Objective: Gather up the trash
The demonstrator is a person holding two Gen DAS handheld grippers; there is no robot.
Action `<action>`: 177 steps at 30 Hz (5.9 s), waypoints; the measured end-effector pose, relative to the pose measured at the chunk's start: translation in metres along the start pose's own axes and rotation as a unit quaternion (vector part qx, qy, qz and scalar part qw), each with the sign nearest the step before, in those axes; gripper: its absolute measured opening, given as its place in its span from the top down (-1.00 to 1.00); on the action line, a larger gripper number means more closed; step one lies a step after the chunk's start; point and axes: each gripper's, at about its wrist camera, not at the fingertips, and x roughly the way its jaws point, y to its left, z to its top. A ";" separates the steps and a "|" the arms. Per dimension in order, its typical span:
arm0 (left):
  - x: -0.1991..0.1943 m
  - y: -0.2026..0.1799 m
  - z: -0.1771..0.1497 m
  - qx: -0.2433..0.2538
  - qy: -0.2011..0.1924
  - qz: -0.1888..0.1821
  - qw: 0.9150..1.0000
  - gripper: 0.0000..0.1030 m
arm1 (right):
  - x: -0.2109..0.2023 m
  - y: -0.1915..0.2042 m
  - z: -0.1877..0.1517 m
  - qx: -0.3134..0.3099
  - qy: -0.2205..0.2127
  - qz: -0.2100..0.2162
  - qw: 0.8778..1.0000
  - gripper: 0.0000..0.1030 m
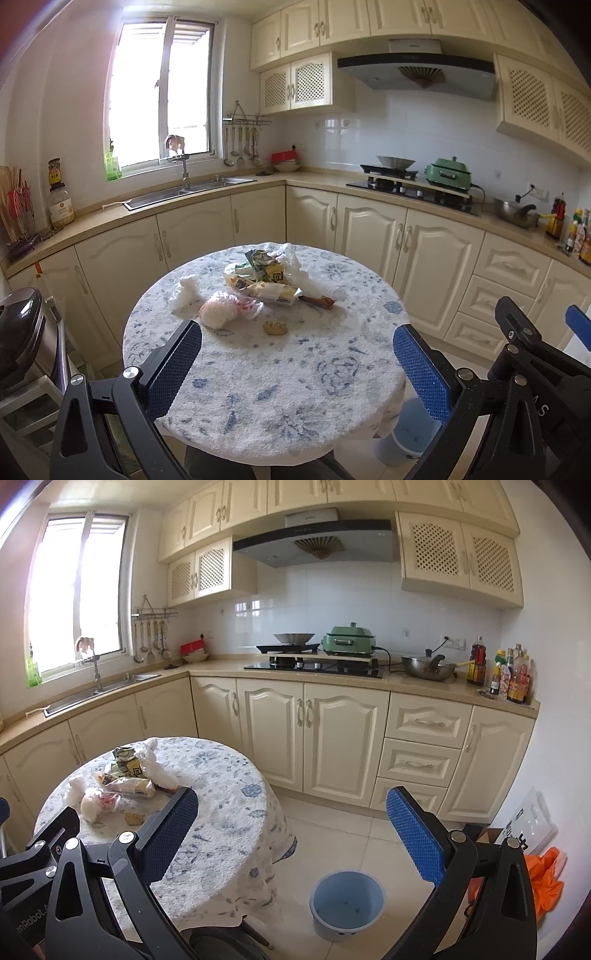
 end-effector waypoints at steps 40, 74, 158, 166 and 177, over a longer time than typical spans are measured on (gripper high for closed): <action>0.001 0.002 0.000 0.001 0.008 0.003 1.000 -0.99 | 0.004 0.002 -0.005 -0.002 0.007 0.005 1.000 -1.00; 0.007 0.005 -0.001 -0.006 0.022 0.000 1.000 -0.99 | 0.006 0.005 -0.010 -0.007 0.014 0.001 1.000 -1.00; 0.308 0.145 0.027 -0.122 0.252 0.034 0.960 -0.99 | 0.246 0.188 -0.035 -0.069 0.220 0.227 0.946 0.29; 0.364 0.155 0.031 -0.113 0.259 0.021 0.959 -0.68 | 0.276 0.184 -0.025 -0.058 0.227 0.213 0.949 0.29; 0.338 0.159 0.019 -0.115 0.236 0.046 0.964 -0.30 | 0.268 0.186 -0.029 -0.056 0.231 0.227 0.945 0.29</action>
